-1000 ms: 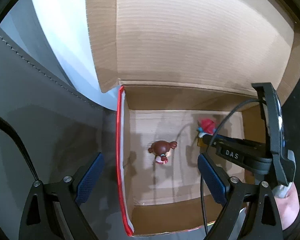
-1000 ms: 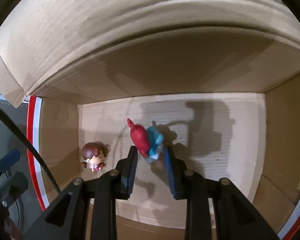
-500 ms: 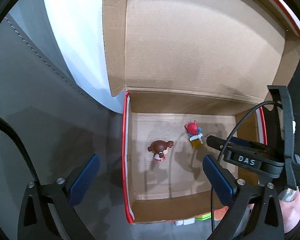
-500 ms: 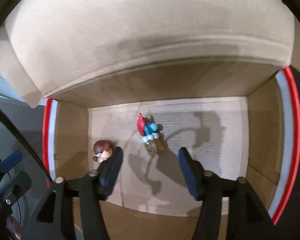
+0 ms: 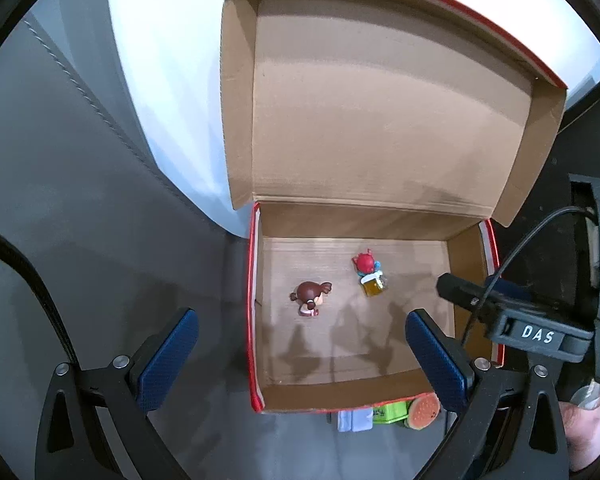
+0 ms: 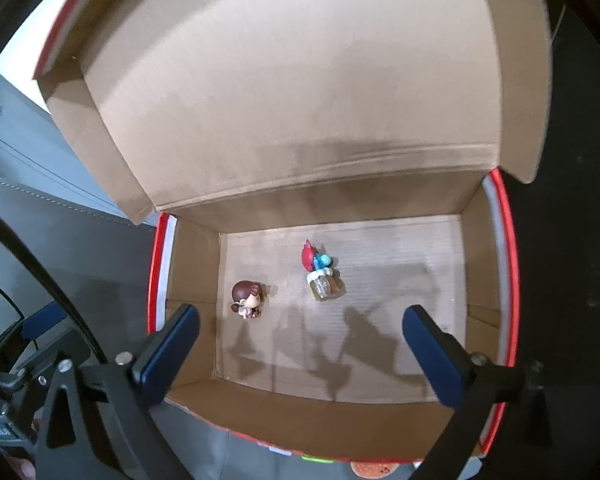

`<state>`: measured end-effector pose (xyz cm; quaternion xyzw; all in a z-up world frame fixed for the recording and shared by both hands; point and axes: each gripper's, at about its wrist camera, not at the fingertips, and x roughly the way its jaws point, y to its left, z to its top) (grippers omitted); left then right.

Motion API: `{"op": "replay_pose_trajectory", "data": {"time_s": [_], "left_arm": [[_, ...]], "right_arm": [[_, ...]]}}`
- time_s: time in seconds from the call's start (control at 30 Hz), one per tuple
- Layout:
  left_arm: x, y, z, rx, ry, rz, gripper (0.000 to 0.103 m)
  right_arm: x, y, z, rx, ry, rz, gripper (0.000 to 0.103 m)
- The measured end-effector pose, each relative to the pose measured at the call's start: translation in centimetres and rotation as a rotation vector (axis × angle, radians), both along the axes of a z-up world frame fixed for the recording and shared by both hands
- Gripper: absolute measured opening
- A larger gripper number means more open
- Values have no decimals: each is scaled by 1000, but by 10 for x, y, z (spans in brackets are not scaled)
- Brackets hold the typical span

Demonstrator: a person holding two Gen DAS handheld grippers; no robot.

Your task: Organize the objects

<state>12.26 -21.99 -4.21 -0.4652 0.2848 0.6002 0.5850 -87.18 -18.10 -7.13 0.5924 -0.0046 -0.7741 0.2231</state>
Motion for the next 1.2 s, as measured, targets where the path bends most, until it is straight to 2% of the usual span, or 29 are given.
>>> {"op": "replay_pose_trajectory", "data": {"time_s": [0.1, 0.27, 0.63, 1.2], "left_arm": [[-1, -9, 9, 11, 2, 28, 103], [2, -26, 21, 27, 3, 58, 103], [5, -64, 48, 59, 23, 134, 103], [35, -125, 81, 153, 19, 259, 103]], "right_arm": [[6, 7, 13, -6, 13, -9, 103], [19, -2, 15, -8, 39, 9, 103], [41, 6, 45, -23, 93, 38, 103], [93, 28, 97, -74, 182, 118, 103]]}}
